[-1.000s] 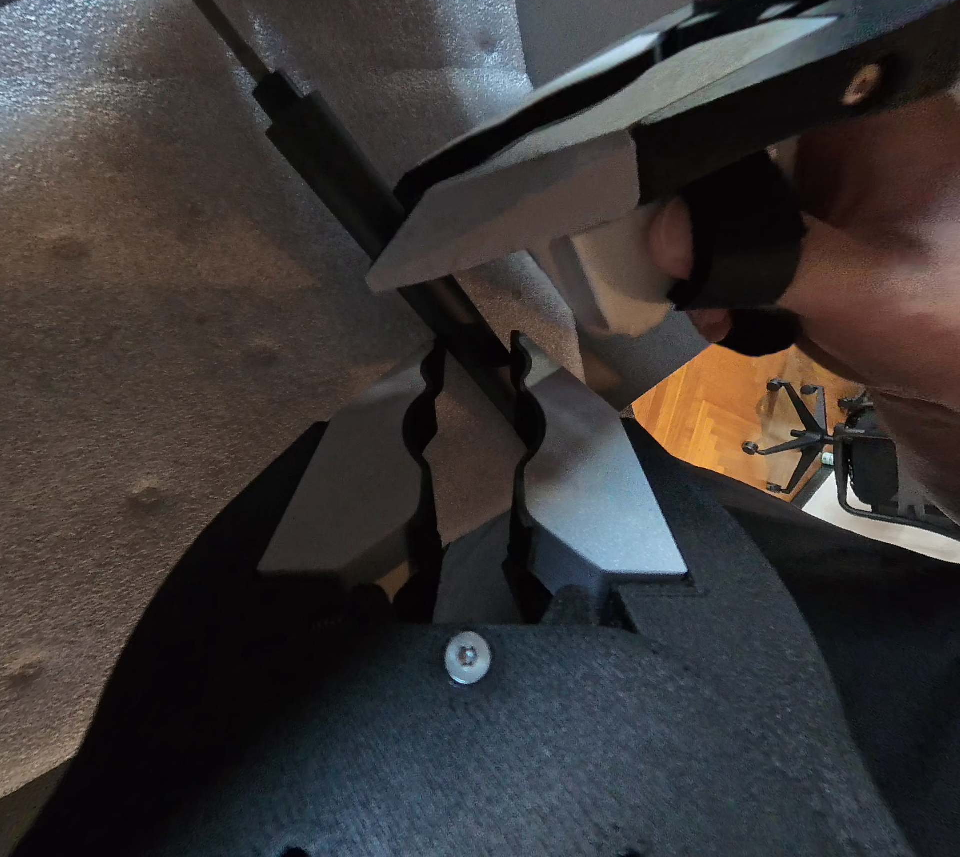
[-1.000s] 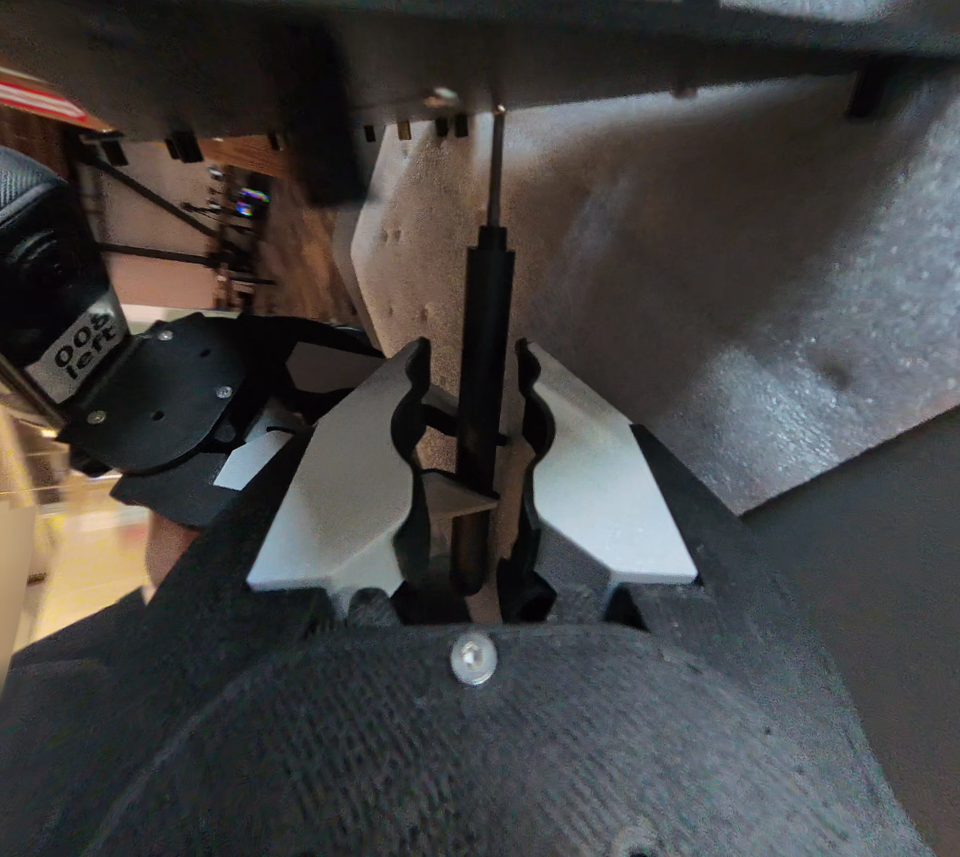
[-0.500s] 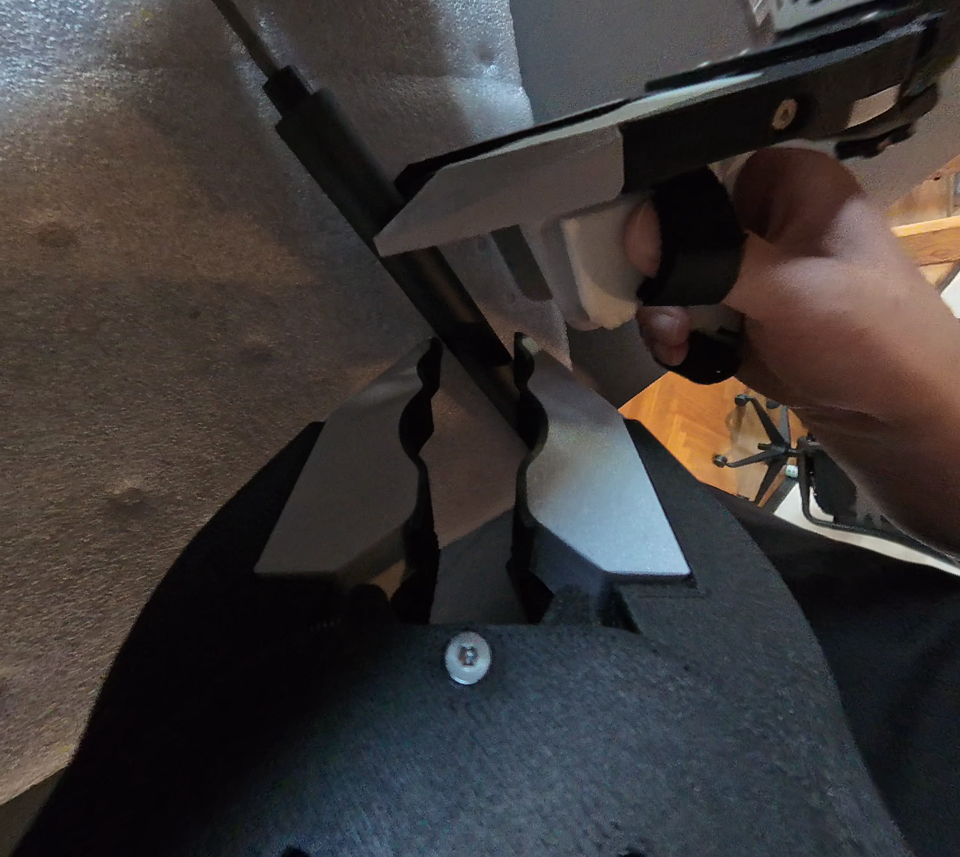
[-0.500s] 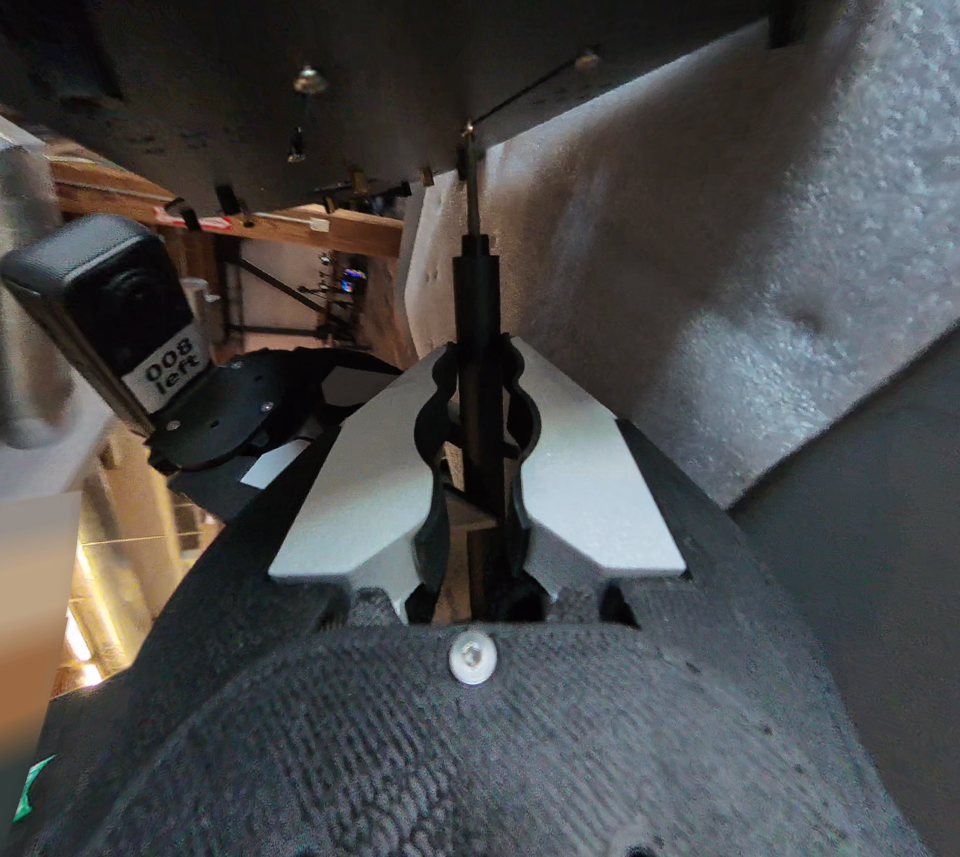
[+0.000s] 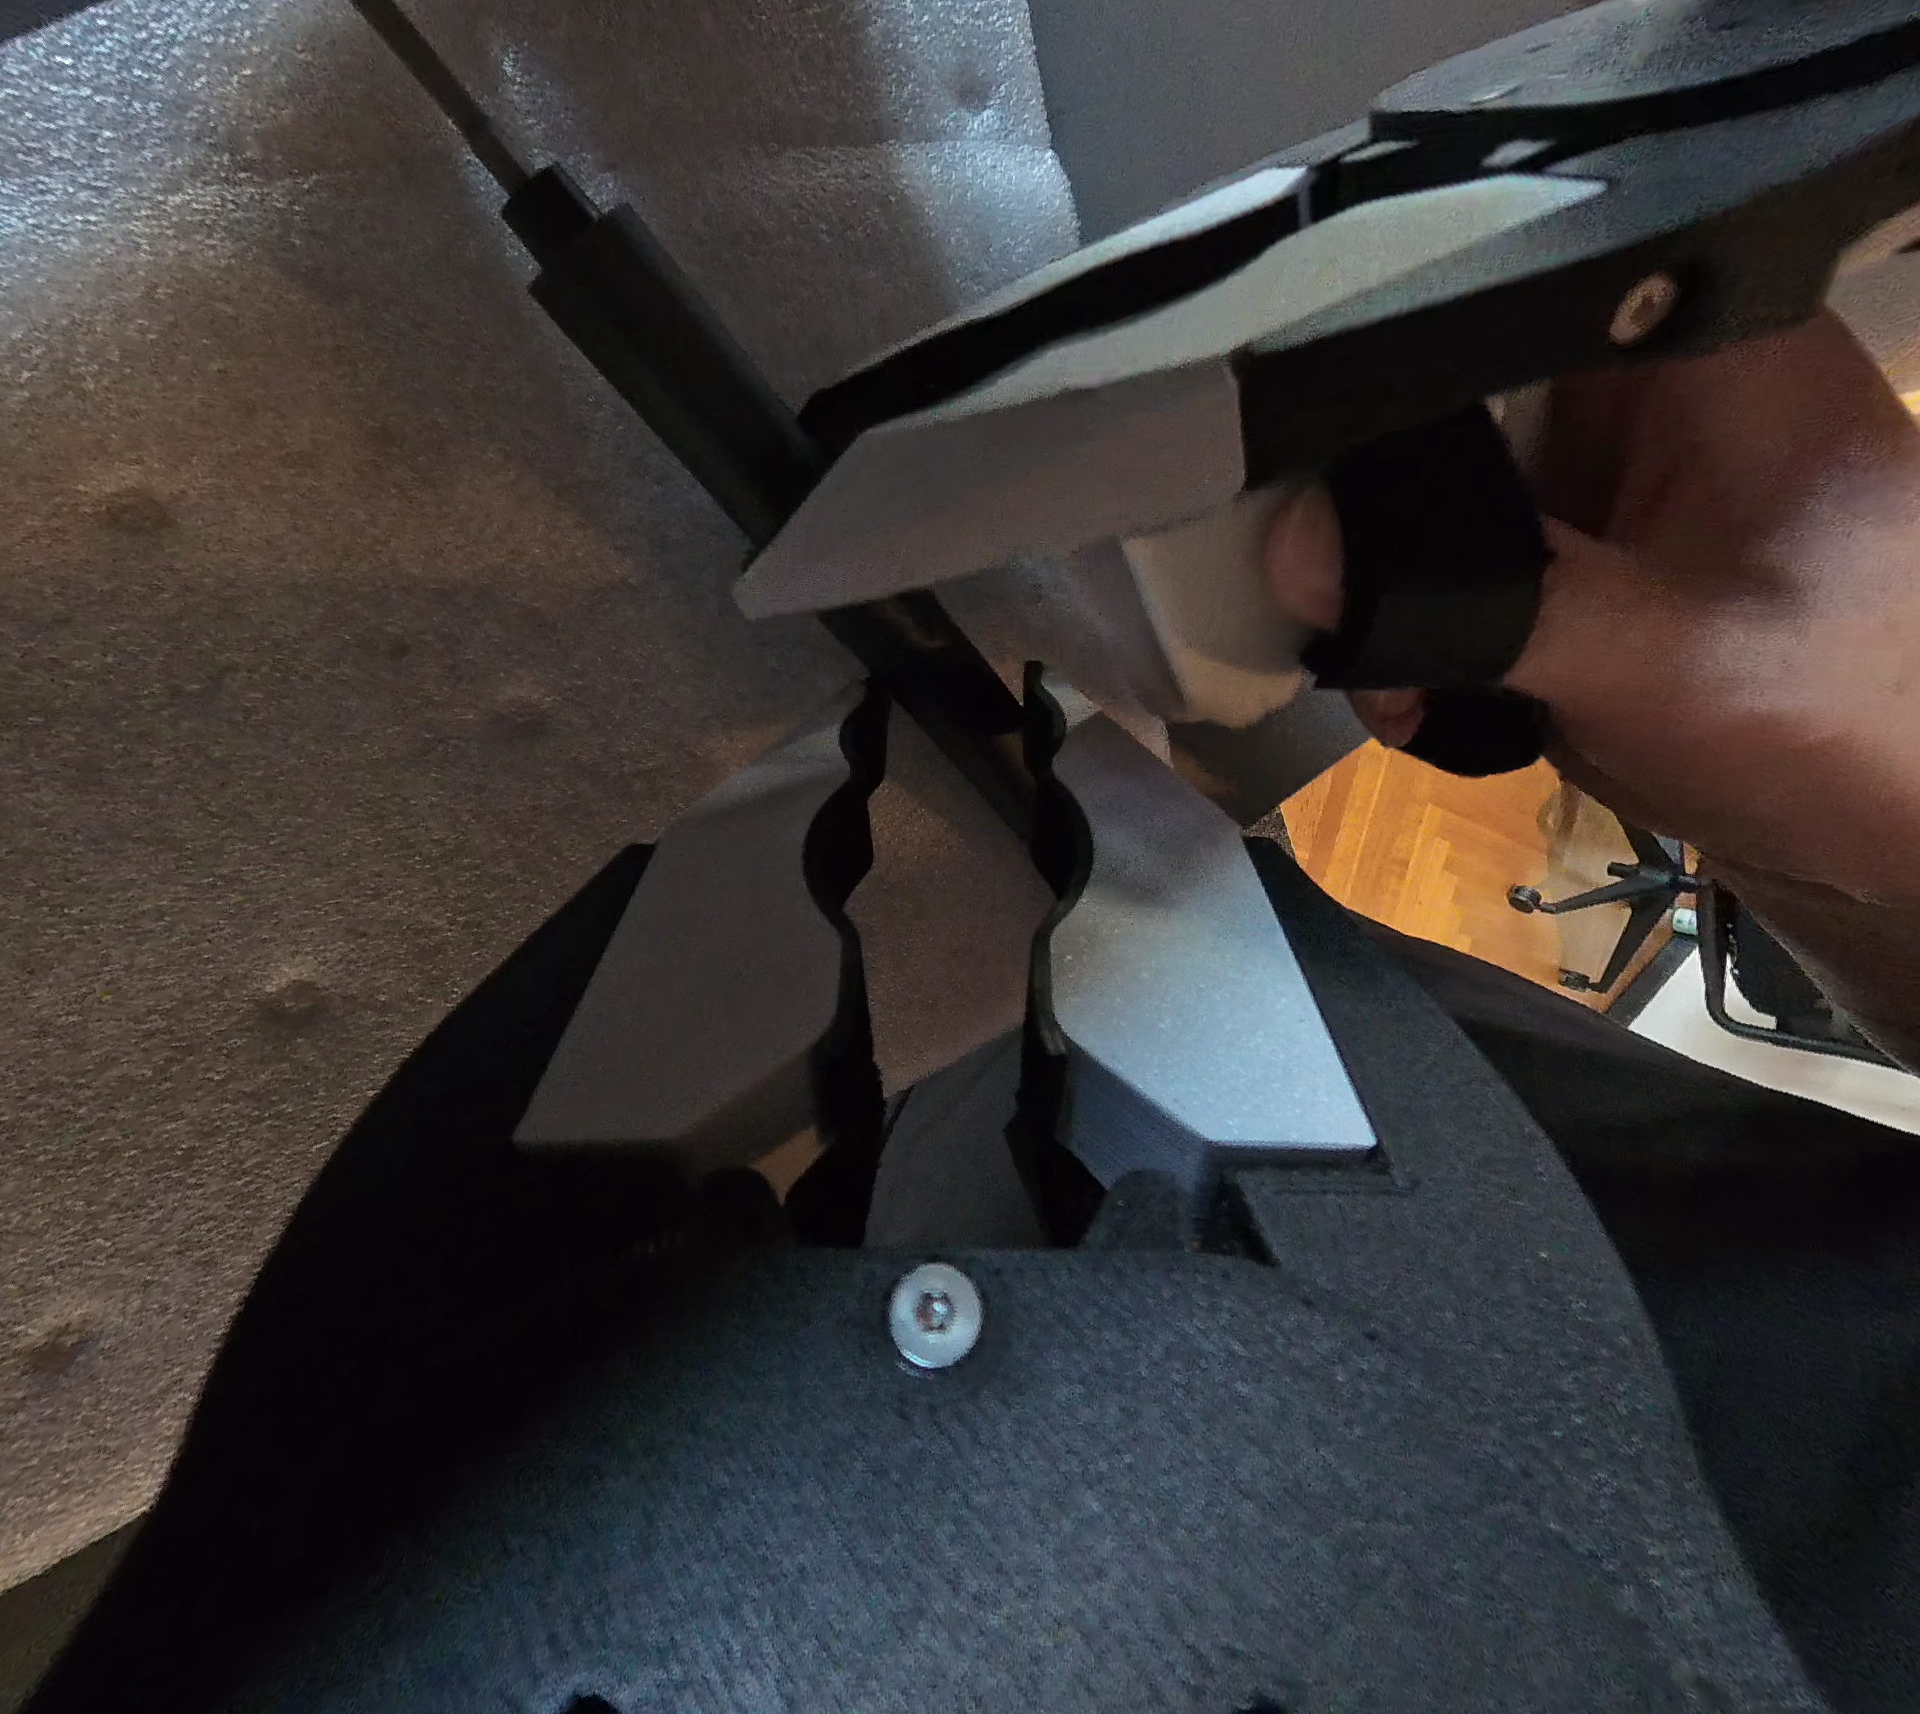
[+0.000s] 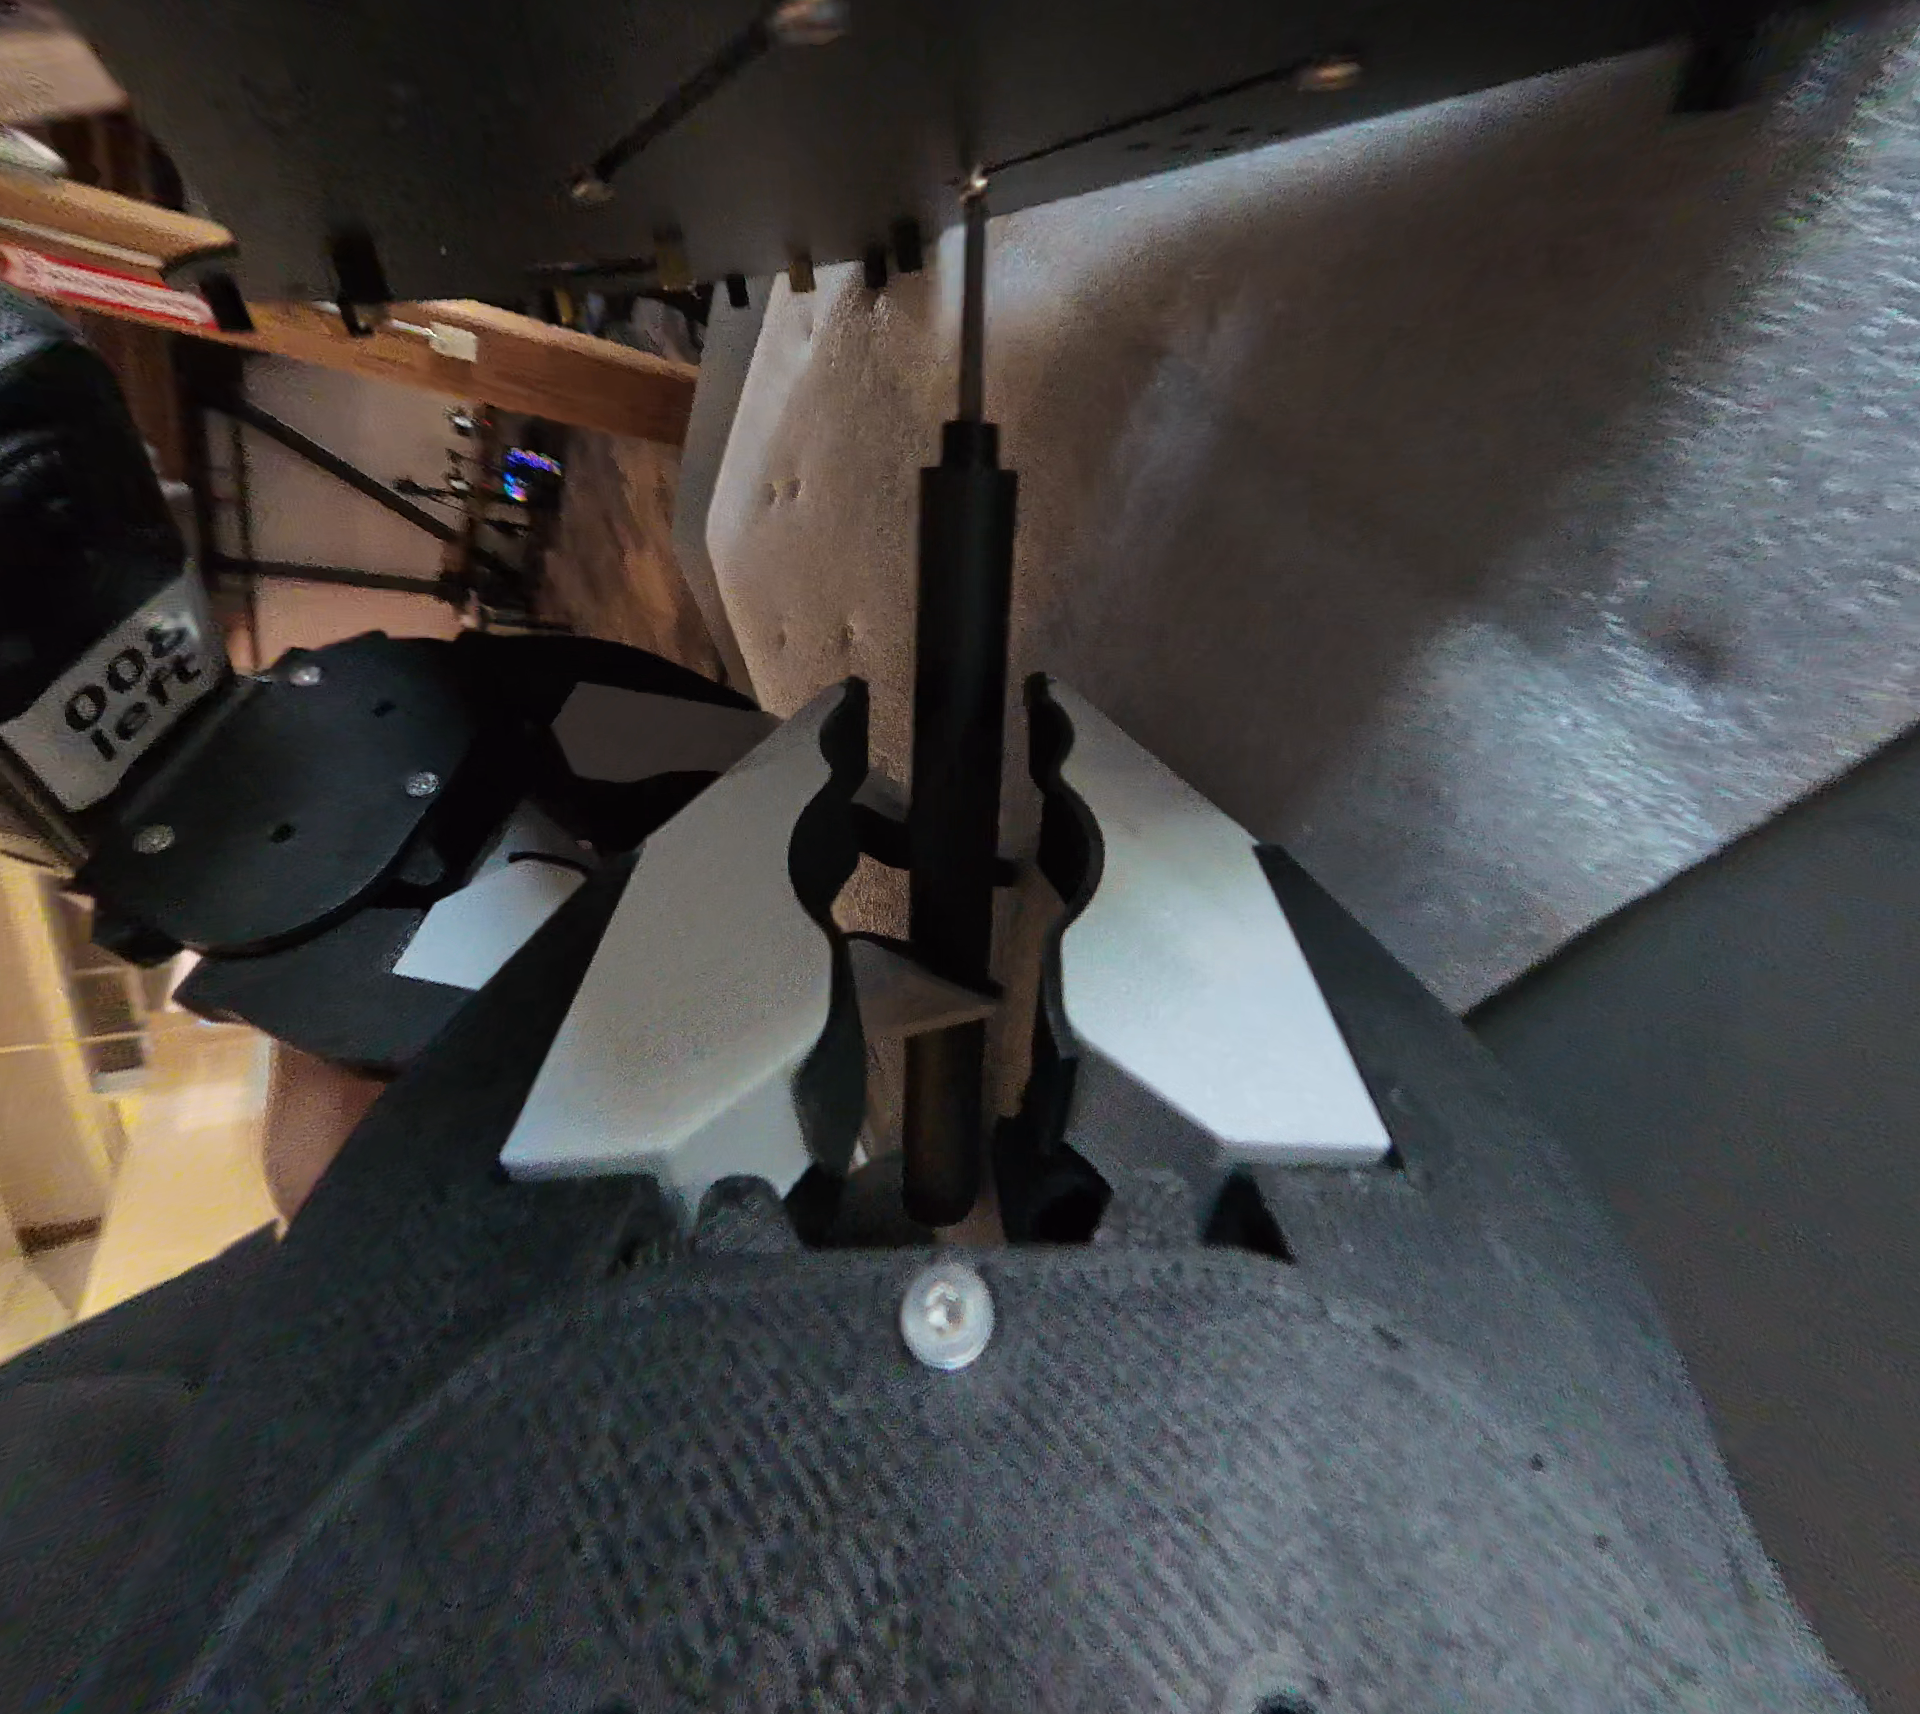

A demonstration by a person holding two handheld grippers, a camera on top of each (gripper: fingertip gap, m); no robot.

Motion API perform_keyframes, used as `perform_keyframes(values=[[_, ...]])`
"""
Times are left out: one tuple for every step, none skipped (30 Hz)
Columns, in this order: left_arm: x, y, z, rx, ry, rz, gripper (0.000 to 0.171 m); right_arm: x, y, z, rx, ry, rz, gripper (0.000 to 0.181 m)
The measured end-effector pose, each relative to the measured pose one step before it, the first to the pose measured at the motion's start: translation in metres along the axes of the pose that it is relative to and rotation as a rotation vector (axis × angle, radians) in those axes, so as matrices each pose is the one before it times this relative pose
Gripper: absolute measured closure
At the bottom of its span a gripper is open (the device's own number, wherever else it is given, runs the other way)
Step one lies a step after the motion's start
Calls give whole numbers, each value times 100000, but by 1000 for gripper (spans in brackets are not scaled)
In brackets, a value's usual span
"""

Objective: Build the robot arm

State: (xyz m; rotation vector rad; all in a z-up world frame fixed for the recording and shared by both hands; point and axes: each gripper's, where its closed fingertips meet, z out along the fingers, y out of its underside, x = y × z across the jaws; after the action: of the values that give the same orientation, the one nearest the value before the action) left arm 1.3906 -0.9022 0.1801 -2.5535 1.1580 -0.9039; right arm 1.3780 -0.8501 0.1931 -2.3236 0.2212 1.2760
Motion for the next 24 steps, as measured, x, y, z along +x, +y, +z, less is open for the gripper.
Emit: perform_keyframes(values=[[-12,-10,1,-116,-266,161,147,-260,138,207,-1240,914,-1388,153],[-28,11,1,-142,-331,229,147,68,84,173,-1211,1984,-1082,155],[5,-34,-6,161,-85,126,147,382,-87,18,-16,2807,-2231,163],[5,-10,13,98,-138,181,147,116,22,10,-253,305,-1578,165],[-3,-39,5,378,-181,298,147,-33,-35,-19,845,-977,1056,165],[-13,-33,8,571,-312,342,147,-64,-44,-14,1440,-1814,1766,165],[4,-34,16,688,-425,444,147,-127,-27,-18,1904,-2851,2182,165],[6,-8,-1,559,-475,596,147,-67,-21,-31,1756,-3019,2805,166],[14,-3,-8,524,-228,204,146,-96,-27,-12,1536,-3645,3024,165],[52,23,5,347,283,-306,146,-55,-12,-18,1379,-3824,3620,165],[41,31,13,256,369,-314,145,-67,-34,2,1257,-3818,4660,165],[31,20,-7,377,271,-33,144,-64,-42,-18,907,-3027,3703,165],[79,9,-22,325,381,-68,143,-27,-56,-45,334,-1535,1583,165],[111,9,-13,282,494,-44,141,5,-25,-47,-22,-165,18,165],[57,20,-1,83,17,167,139,-11,9,2,-245,256,-85,165],[-16,14,11,-78,-604,488,139,2,10,45,-358,352,64,165],[-62,14,40,-233,-938,539,140,-10,9,82,-352,286,103,165],[-60,29,29,-407,-1116,820,141,-26,19,79,-359,251,-65,165],[-51,29,10,-434,-1119,909,142,1,-1,26,-299,392,-213,165],[-40,17,18,-328,-976,801,143,9,1,9,-169,128,-45,165],[-12,13,22,-280,-656,810,143,4,10,-5,2,-266,309,165],[-2,8,8,-296,-403,702,143,4,1,-16,-43,-473,586,165],[-1,12,-3,-257,-79,301,143,11,6,-3,-157,-439,637,165],[3,6,-3,-236,163,-148,143,-1,13,-15,-237,-433,551,164]])
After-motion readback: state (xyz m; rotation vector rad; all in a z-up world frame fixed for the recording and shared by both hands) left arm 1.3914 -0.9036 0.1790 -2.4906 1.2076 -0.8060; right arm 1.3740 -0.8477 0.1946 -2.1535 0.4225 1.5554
